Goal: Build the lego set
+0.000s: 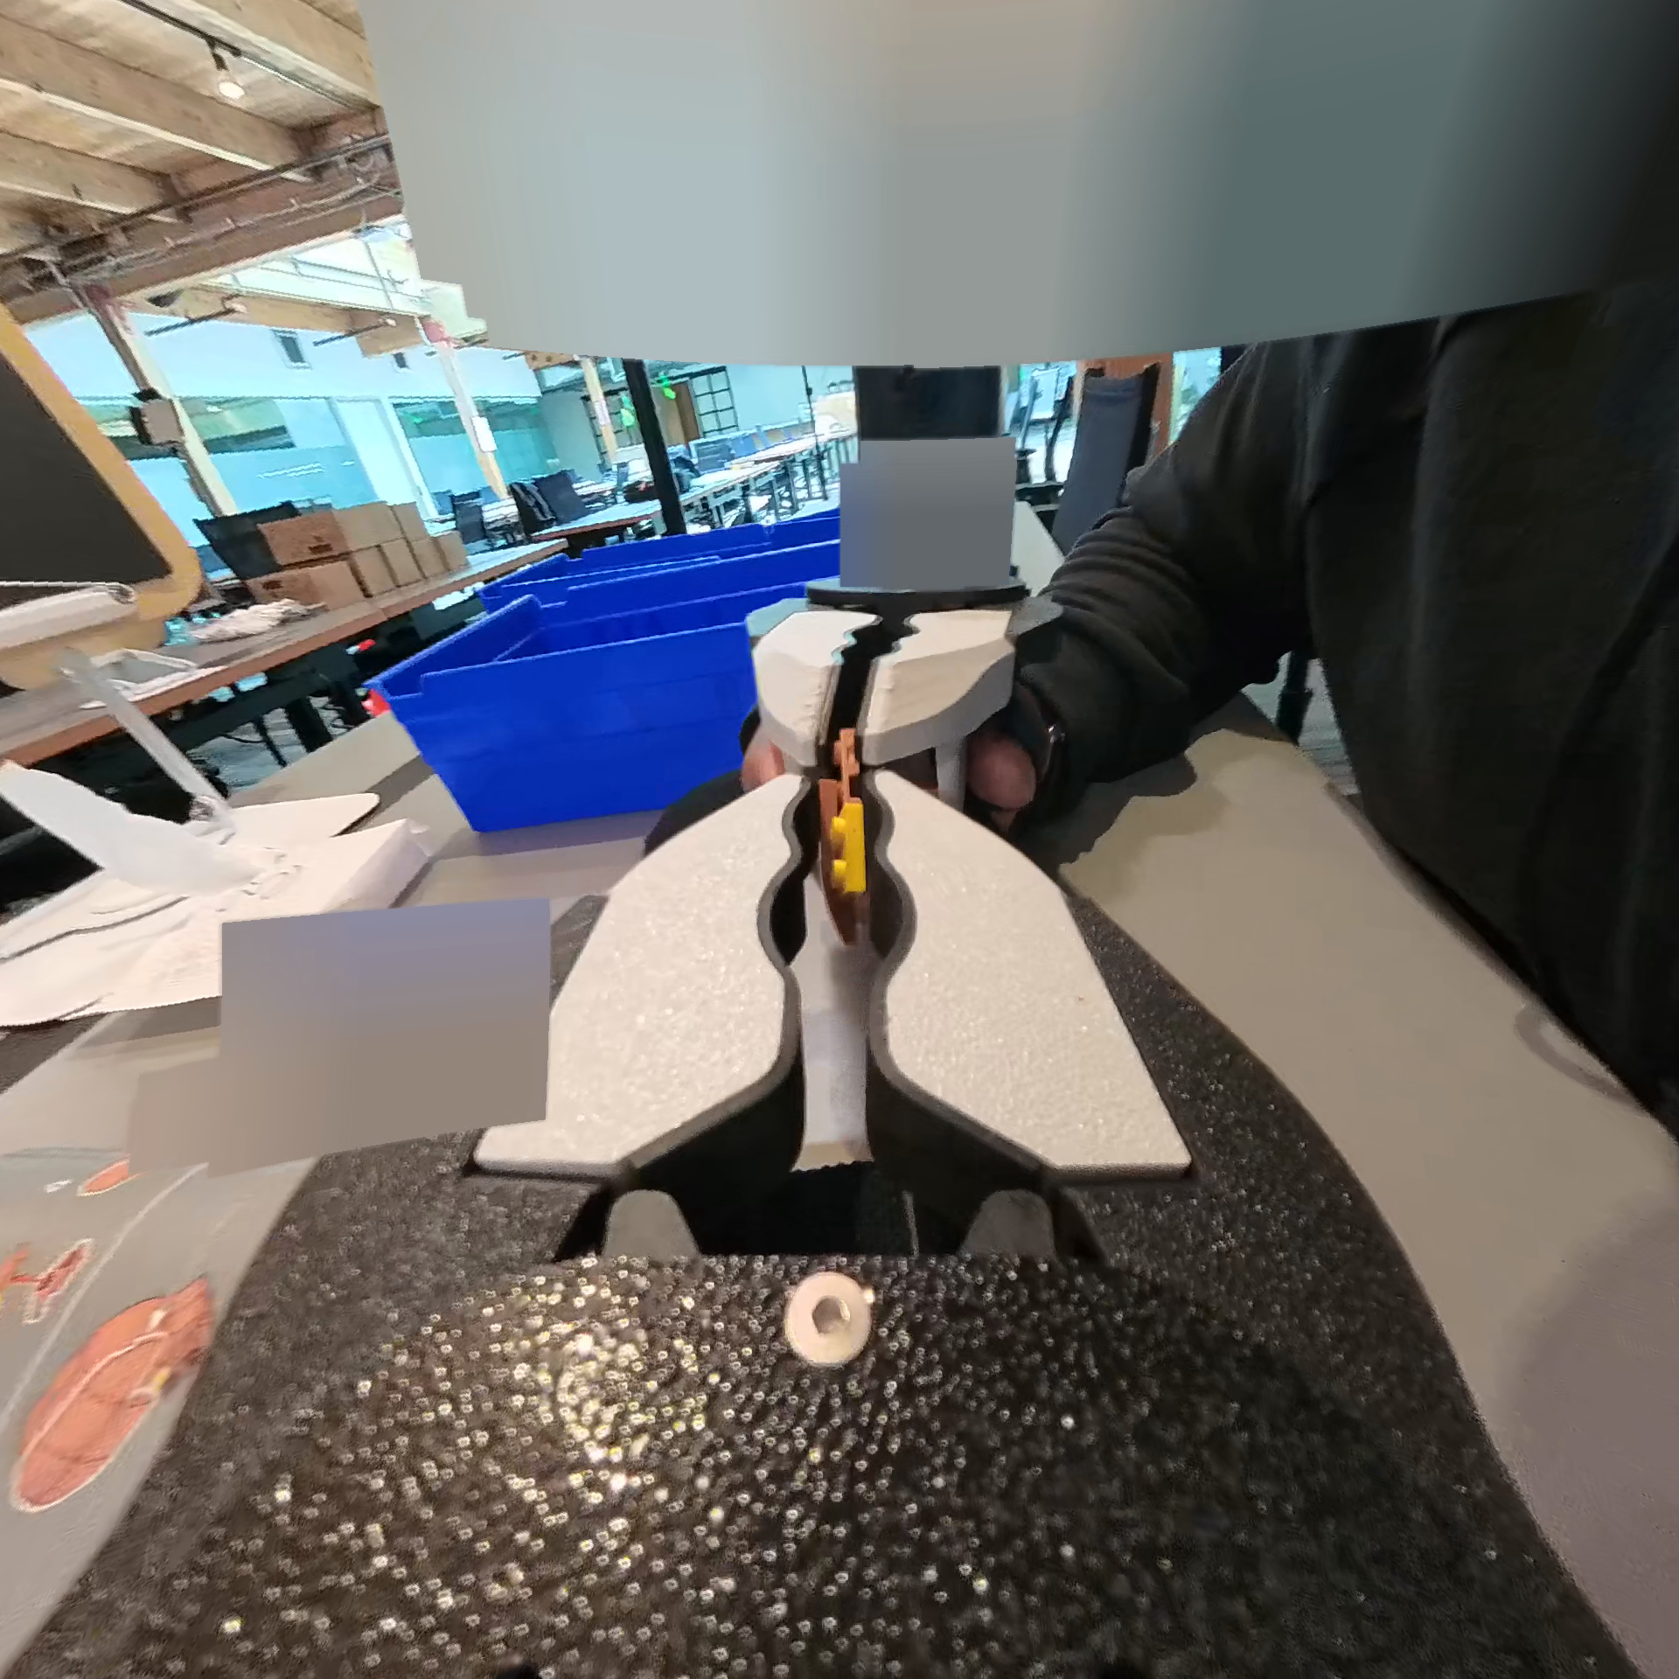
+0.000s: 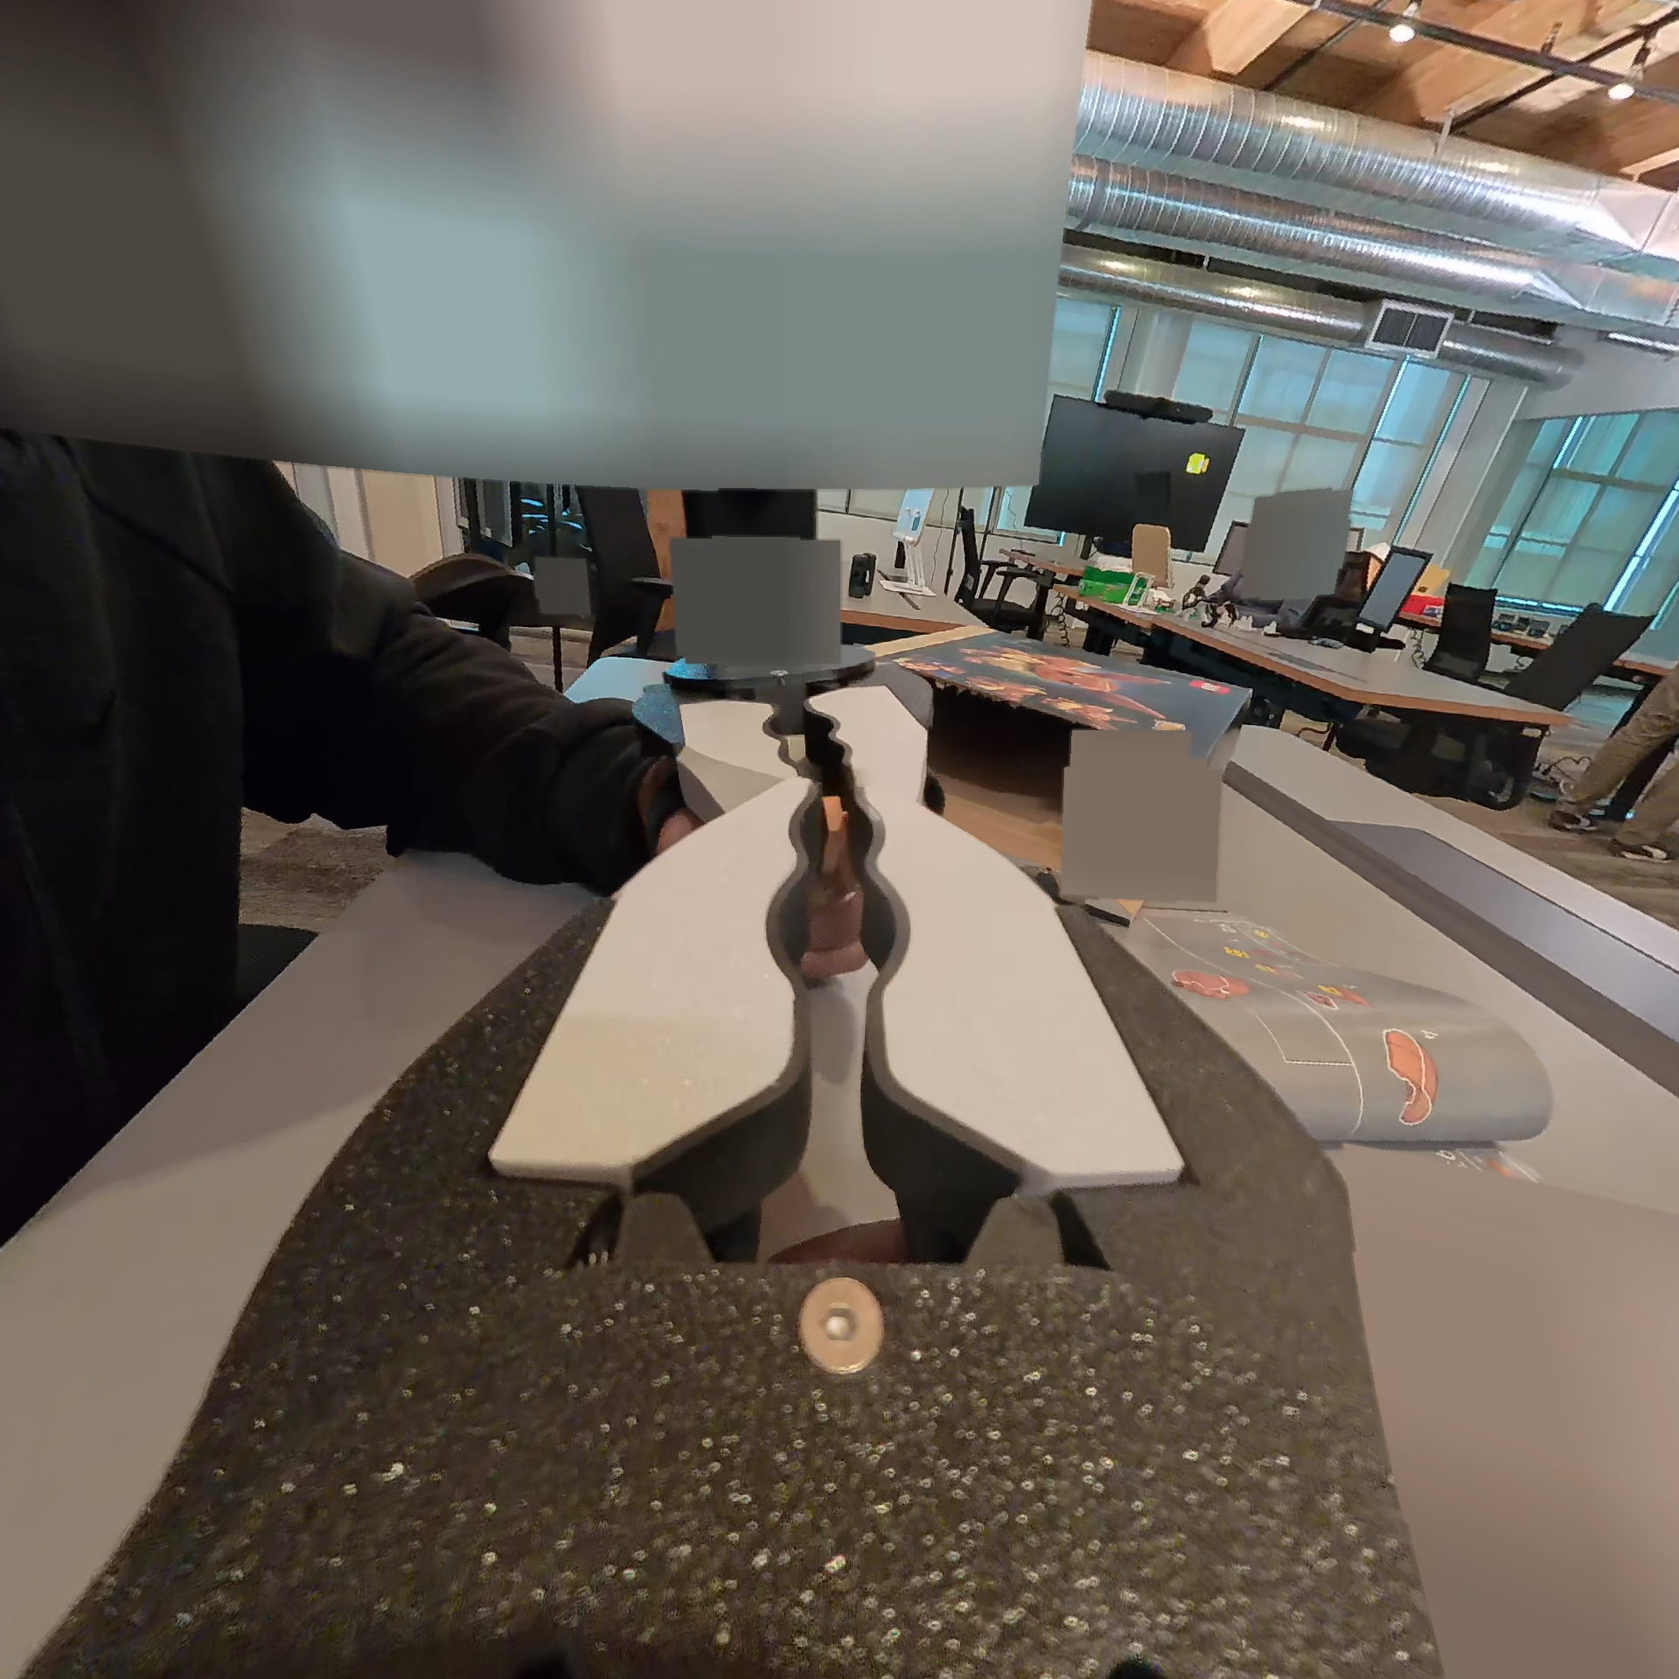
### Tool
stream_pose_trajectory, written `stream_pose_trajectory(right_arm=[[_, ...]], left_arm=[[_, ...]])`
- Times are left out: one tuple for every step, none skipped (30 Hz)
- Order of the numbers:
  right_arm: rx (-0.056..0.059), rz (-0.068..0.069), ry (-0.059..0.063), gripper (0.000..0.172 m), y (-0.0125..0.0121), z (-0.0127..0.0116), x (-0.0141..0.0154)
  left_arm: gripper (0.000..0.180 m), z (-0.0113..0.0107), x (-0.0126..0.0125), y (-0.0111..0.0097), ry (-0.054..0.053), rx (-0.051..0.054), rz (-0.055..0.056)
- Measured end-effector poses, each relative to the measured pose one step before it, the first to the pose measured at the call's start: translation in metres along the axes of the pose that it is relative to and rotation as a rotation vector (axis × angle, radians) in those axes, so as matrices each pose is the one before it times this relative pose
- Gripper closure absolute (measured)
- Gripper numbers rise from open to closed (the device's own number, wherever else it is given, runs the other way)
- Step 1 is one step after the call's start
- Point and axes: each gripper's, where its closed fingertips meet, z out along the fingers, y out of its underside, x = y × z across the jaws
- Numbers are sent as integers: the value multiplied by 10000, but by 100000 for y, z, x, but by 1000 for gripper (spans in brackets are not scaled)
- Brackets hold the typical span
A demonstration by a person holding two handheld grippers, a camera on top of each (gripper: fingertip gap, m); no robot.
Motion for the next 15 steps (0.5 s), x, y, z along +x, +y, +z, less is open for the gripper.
stream_pose_trajectory(right_arm=[[59, -31, -37, 167, -95, -10, -110], [50, -28, -14, 167, -69, 2, -72], [38, -26, 3, 167, -51, 15, -54], [23, -32, 8, 167, -40, 11, -33], [8, -39, 20, 167, -18, 5, -4], [2, -38, 32, 167, -21, 3, 12], [11, -57, 20, 167, -15, 1, 0], [14, -69, 18, 167, -16, -14, -22], [-12, -80, 67, 167, 8, 2, 31], [-41, -98, 113, 167, 36, 15, 83], [-44, -110, 106, 166, 26, 16, 70], [-25, -109, 73, 166, -7, 12, 2], [-21, -92, 84, 166, -22, 12, 20], [-21, -97, 84, 166, -42, 13, 28], [-29, -122, 82, 166, -29, -7, 27]], left_arm=[[172, 8, 136, -103, 116, 82, -120], [172, 9, 109, -81, 85, 68, -97], [172, 7, 80, -58, 57, 56, -79], [172, -1, 46, -40, 25, 30, -22], [172, -3, 11, -33, -16, 8, 65], [172, -17, -28, -16, -58, -11, 117], [172, -1, -44, -11, -84, -28, 148], [172, -1, 6, -18, -61, -29, 165], [172, -11, -36, -7, -85, -40, 177], [172, -6, -98, 27, -137, -59, 220], [172, -19, -137, 44, -167, -80, 244], [172, -27, -60, 11, -102, -63, 216], [172, -28, -41, -18, -82, -43, 169], [172, -20, -49, -38, -94, -30, 158], [172, -18, -48, -44, -88, -16, 143]])
